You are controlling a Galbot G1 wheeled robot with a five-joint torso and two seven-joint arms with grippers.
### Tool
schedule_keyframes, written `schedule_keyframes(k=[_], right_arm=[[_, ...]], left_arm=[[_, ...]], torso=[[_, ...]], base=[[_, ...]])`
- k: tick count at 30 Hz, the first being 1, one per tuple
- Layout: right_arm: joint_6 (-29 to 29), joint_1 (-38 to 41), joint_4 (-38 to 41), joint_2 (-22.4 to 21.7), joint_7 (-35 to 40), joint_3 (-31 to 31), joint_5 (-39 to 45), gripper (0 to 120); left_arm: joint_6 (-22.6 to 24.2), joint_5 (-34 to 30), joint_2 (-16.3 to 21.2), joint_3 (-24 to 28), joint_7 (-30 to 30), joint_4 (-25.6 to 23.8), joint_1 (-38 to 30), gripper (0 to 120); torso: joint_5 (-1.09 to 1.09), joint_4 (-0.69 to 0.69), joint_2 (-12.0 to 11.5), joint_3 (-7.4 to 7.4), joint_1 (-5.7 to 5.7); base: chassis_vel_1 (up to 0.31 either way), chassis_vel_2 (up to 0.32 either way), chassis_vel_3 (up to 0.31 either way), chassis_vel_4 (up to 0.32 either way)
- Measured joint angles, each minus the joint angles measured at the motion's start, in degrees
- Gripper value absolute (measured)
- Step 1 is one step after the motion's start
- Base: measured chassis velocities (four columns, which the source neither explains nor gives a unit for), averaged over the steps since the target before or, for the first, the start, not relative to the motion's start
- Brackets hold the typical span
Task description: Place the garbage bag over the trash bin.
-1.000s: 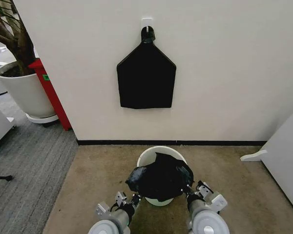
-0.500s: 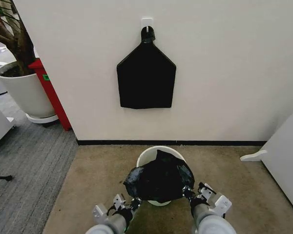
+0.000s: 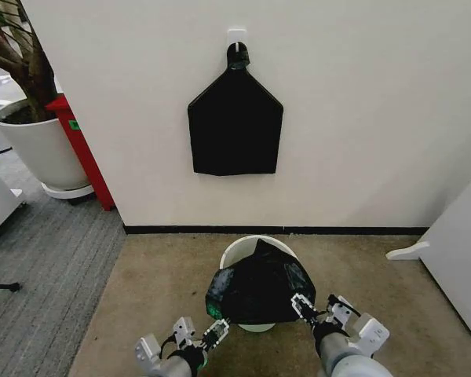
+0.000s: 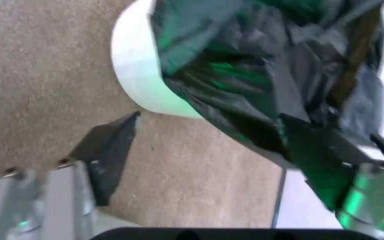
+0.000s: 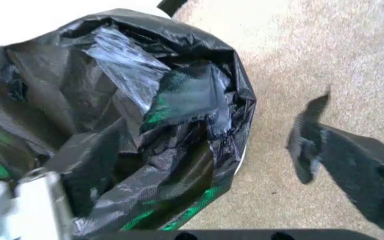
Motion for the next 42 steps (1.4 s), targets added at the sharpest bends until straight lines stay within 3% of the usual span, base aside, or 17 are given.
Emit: schedule_keyframes(k=[2,5,7,11,13,18,28,31,35,38,40,42], right_arm=[[-0.54,-1.12,1.05,-0.58,-1.19,0.01,-2.91,99],[-0.71,-1.45,1.19,-0.86,-2.10,0.03,-4.45,99],[-0.89,-1.48,-0.38,-4.03,-14.66,0.49,-19.21,100],[-0.46,0.59,-3.52,-6.50,-26.57,1.15,-26.98,100],[-0.31,1.47,-4.81,-7.11,-28.58,1.06,-28.93,100],[-2.53,5.68,-9.52,-8.72,-30.86,-0.09,-31.20,100],[-6.02,7.29,-12.25,-8.40,-29.04,-1.41,-30.46,96],[-6.04,6.80,-13.09,-7.68,-28.29,-1.62,-30.79,82],[-5.92,6.60,-13.45,-7.44,-27.85,-1.61,-30.93,72],[-5.43,6.60,-14.11,-7.34,-27.22,-1.50,-31.13,57],[-5.24,6.58,-14.27,-7.31,-27.06,-1.45,-31.22,55],[-5.02,6.47,-14.46,-7.19,-26.47,-1.41,-31.27,45]], left_arm=[[0.56,2.72,0.95,0.03,1.19,-1.27,0.45,97],[0.73,4.17,1.27,0.10,1.90,-1.43,0.48,98],[1.48,20.09,4.30,0.79,8.60,0.13,-1.39,100],[-0.04,34.40,7.36,0.66,14.95,4.05,-3.80,100],[-0.32,36.27,8.07,0.58,15.94,4.94,-4.55,100],[0.93,37.36,10.55,0.99,17.45,6.28,-8.25,100],[3.54,37.07,10.70,3.43,18.64,8.95,-14.40,100],[4.34,36.14,10.68,3.93,18.63,9.68,-15.59,100],[4.46,35.92,10.56,4.14,18.55,10.00,-15.62,94],[4.55,35.84,10.28,4.31,18.03,10.43,-15.37,81],[4.54,35.84,10.21,4.33,18.02,10.61,-15.35,77],[4.44,35.84,10.12,4.38,18.06,10.98,-15.45,68]], torso=[[0.00,0.00,0.00,0.00,0.00],[0.00,0.00,0.00,0.00,0.00],[0.00,-0.01,0.00,0.00,0.00],[-0.01,0.00,0.00,0.00,0.00],[0.00,-0.01,0.00,0.01,0.00],[0.00,0.00,0.00,0.01,0.00],[0.00,-0.01,0.00,0.01,0.00],[0.00,-0.01,0.00,0.01,0.00],[0.00,-0.01,0.00,0.01,0.00],[0.00,0.00,0.00,0.01,0.00],[0.00,0.00,0.00,0.01,0.00],[0.00,0.00,0.00,0.00,0.00]], base=[[0.000,0.000,0.000,0.000],[0.000,0.000,0.000,0.000],[0.000,0.000,0.000,0.000],[0.000,0.000,0.000,0.000],[0.000,0.000,0.000,0.000],[0.000,0.000,0.000,0.000],[0.000,0.000,0.000,0.000],[0.000,0.000,0.000,0.000],[0.000,0.000,0.000,0.000],[0.000,0.000,0.000,0.000],[0.000,0.000,0.000,0.000],[0.000,0.000,0.000,0.000]])
